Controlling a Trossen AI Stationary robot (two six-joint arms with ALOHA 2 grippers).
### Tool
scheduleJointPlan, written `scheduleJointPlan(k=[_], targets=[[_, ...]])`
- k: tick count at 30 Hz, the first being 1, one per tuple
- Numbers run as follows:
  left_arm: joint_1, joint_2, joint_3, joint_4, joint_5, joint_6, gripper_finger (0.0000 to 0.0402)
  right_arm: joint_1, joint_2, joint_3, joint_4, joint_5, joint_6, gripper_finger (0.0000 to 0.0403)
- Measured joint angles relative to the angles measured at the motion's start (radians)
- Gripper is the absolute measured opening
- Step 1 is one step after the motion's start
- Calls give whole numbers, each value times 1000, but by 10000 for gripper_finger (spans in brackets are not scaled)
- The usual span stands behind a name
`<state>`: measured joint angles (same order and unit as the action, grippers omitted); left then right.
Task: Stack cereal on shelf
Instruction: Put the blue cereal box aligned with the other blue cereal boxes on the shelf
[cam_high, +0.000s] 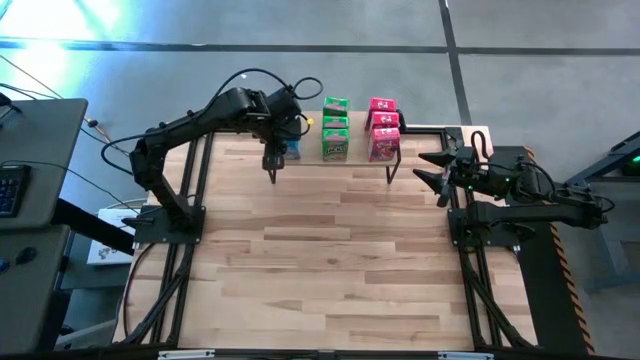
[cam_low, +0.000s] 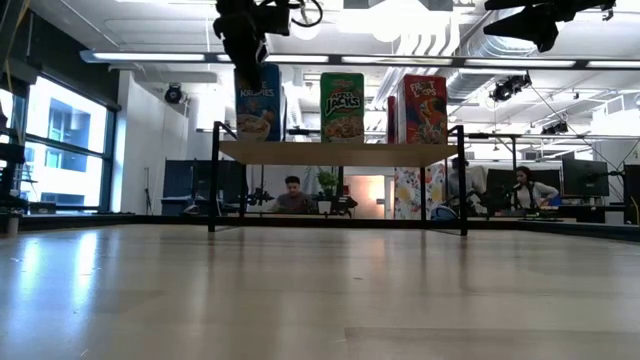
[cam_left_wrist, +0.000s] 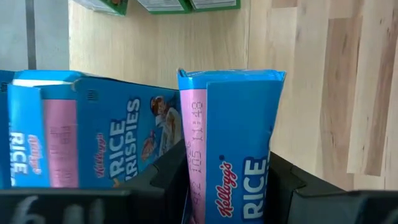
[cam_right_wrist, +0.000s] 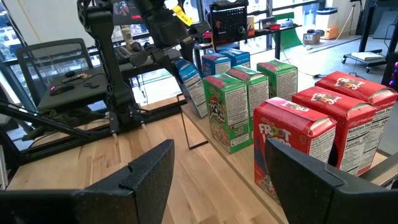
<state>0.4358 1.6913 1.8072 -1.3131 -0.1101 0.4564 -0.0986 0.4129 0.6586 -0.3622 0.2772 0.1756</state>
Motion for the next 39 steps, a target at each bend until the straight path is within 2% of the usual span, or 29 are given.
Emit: scheduleJointPlan(k=[25,35,39], targets=[[2,14,1,-4,8,-6,134,0,0,0,0,0,0,242],[2,19,-2,-13,-18,2,209,0,0,0,0,0,0,242],[2,19,-2,-11,-27,18,227,0,0,0,0,0,0,242]])
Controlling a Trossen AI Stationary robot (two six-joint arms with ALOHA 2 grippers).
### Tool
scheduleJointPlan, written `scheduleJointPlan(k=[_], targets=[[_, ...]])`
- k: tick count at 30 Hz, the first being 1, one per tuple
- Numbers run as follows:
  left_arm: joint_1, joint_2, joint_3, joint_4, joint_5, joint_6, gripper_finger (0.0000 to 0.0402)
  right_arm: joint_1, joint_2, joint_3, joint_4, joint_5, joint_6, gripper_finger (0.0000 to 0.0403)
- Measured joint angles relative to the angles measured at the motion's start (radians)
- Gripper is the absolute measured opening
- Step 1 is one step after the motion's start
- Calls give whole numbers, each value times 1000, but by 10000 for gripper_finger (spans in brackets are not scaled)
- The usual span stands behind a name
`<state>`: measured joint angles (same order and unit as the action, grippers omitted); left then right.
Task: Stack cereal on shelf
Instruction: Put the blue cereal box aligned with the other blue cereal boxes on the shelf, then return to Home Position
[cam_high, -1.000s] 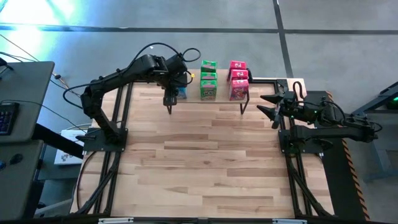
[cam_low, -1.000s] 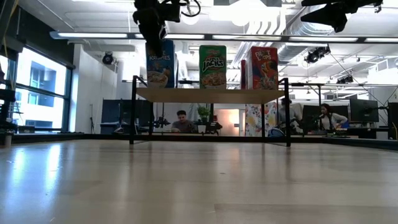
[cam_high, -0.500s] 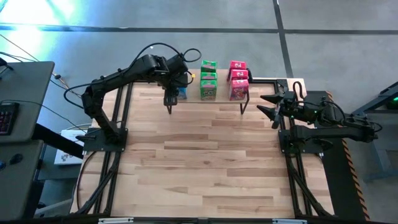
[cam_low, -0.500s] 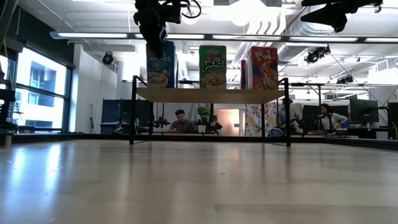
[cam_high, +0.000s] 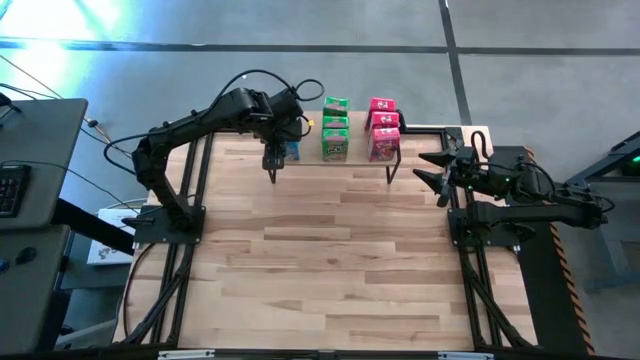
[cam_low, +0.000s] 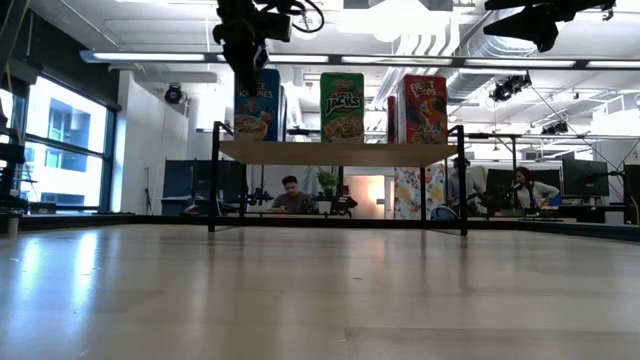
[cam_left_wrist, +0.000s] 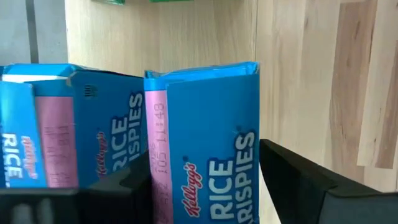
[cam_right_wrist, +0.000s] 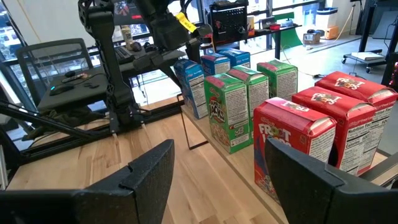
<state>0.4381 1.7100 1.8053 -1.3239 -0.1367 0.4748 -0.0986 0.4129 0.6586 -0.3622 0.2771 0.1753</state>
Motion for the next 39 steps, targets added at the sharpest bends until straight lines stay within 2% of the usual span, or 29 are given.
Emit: scheduleJointPlan(k=[9,24,31,39], targets=[[0,0,3,2,-13,1,232,0,0,0,0,0,0,242],[0,-12,102,-27,-24,-18,232,0,0,0,0,0,0,242],[0,-92,109,-10,-17,-36,232,0,0,0,0,0,0,242],[0,-238,107,-17,96,-127,232,0,0,0,0,0,0,242]])
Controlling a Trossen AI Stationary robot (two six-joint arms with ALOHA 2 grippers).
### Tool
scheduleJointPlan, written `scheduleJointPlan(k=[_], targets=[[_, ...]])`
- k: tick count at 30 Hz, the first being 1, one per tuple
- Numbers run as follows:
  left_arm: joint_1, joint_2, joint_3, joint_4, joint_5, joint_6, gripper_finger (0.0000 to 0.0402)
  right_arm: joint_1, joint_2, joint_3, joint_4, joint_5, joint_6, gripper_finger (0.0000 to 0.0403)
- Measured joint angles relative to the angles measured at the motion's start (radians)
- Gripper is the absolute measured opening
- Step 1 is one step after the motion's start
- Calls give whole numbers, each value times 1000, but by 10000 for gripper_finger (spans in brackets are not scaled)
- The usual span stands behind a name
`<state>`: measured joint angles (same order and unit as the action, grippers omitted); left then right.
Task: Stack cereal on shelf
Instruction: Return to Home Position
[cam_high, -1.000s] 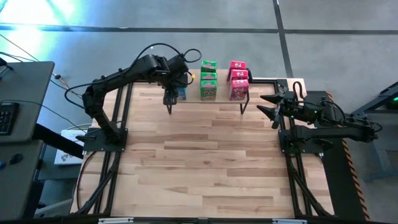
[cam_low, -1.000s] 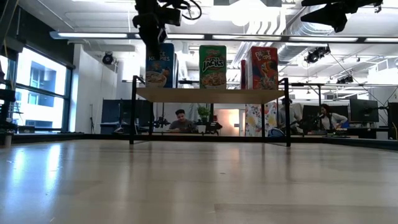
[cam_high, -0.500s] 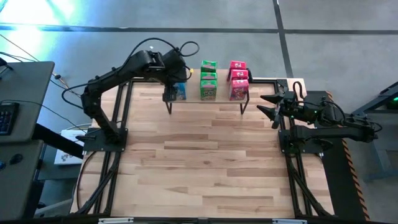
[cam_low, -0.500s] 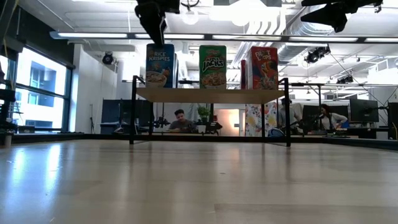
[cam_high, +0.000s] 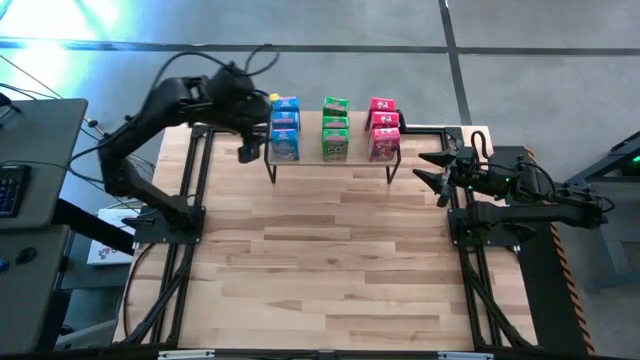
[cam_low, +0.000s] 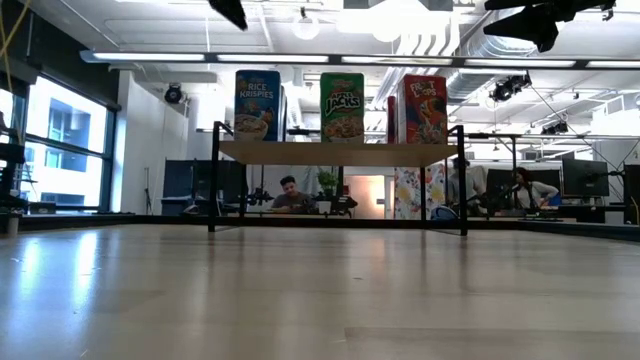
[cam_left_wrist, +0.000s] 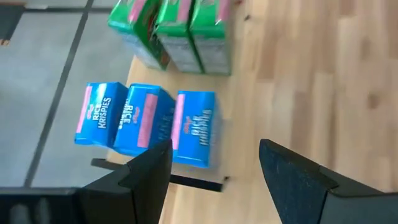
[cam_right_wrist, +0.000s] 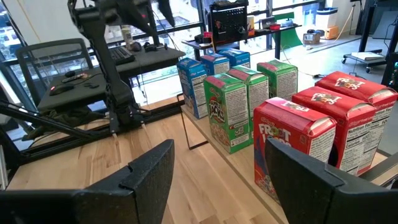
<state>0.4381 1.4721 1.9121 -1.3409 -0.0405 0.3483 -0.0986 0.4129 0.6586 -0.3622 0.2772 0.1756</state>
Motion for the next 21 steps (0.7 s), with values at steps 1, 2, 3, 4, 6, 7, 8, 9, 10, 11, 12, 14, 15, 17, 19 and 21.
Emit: scheduleJointPlan(k=[1,2,3,4,6,7,8,9,10,11,12,14,15,17,19,21], targets=[[0,-18,0,-2,18,-7,232,0,0,0,0,0,0,242],[0,-35,0,-8,39,-12,232,0,0,0,0,0,0,242],[-1,-51,0,-16,65,-22,232,0,0,0,0,0,0,242],[-1,-66,0,-28,91,-31,232,0,0,0,0,0,0,242],[-1,-93,0,-63,137,-46,232,0,0,0,0,0,0,242],[-3,-105,-1,-80,152,-50,232,0,0,0,0,0,0,242],[-8,-117,-1,-98,165,-51,232,0,0,0,0,0,0,242],[-14,-131,-7,-105,173,-51,232,0,0,0,0,0,0,242],[-22,-149,-23,-100,181,-51,232,0,0,0,0,0,0,242],[-28,-171,-50,-94,184,-51,232,0,0,0,0,0,0,242],[-32,-196,-81,-83,186,-51,232,0,0,0,0,0,0,242],[-41,-260,-163,-39,189,-55,232,0,0,0,0,0,0,242],[-43,-295,-207,-18,190,-61,232,0,0,0,0,0,0,242],[-50,-371,-304,33,195,-78,232,0,0,0,0,0,0,242],[-53,-450,-402,104,217,-84,232,0,0,0,0,0,0,242],[-54,-533,-500,184,245,-85,232,0,0,0,0,0,0,242]])
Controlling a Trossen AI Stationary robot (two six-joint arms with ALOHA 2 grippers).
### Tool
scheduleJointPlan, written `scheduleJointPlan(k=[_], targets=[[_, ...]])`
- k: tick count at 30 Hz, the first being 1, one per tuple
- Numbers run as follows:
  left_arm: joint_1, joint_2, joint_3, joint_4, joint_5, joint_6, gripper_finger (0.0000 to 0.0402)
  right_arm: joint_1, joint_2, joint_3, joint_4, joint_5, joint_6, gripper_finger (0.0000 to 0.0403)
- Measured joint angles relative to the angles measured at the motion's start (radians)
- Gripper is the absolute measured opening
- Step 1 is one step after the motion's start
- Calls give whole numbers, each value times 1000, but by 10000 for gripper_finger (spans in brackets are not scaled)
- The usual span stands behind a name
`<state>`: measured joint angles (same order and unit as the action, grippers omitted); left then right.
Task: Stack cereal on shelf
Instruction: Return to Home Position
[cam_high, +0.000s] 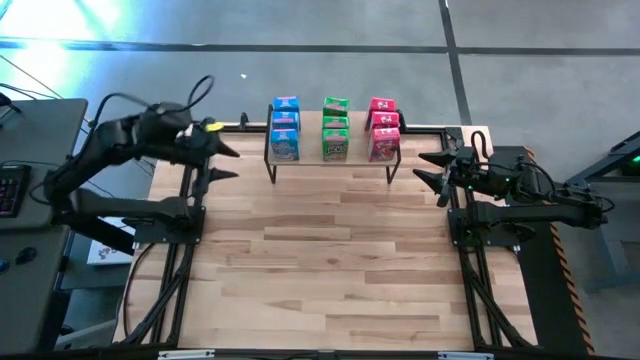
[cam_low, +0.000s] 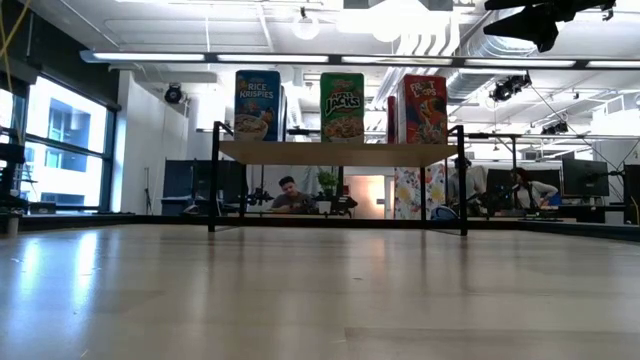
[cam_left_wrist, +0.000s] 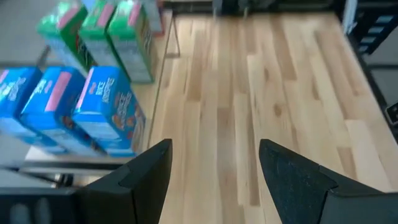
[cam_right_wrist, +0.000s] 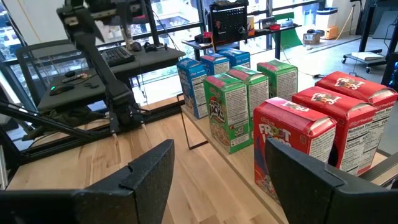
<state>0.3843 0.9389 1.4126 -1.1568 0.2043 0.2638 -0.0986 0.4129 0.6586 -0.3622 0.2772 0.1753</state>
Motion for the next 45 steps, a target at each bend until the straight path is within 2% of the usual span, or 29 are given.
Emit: scheduleJointPlan(k=[5,12,20,24,31,42,45], targets=[[0,-187,-219,164,61,-1,232,0,0,0,0,0,0,242],[0,-419,-485,307,128,0,232,0,0,0,0,0,0,242],[0,-645,-776,465,201,-48,232,0,0,0,0,0,0,242],[0,-729,-879,599,232,-52,232,0,0,0,0,0,0,242],[0,-795,-954,738,231,-53,232,0,0,0,0,0,0,242],[0,-794,-1136,994,208,-237,232,0,0,0,0,0,0,242],[0,-794,-1178,1048,168,-254,232,0,0,0,0,0,0,242]])
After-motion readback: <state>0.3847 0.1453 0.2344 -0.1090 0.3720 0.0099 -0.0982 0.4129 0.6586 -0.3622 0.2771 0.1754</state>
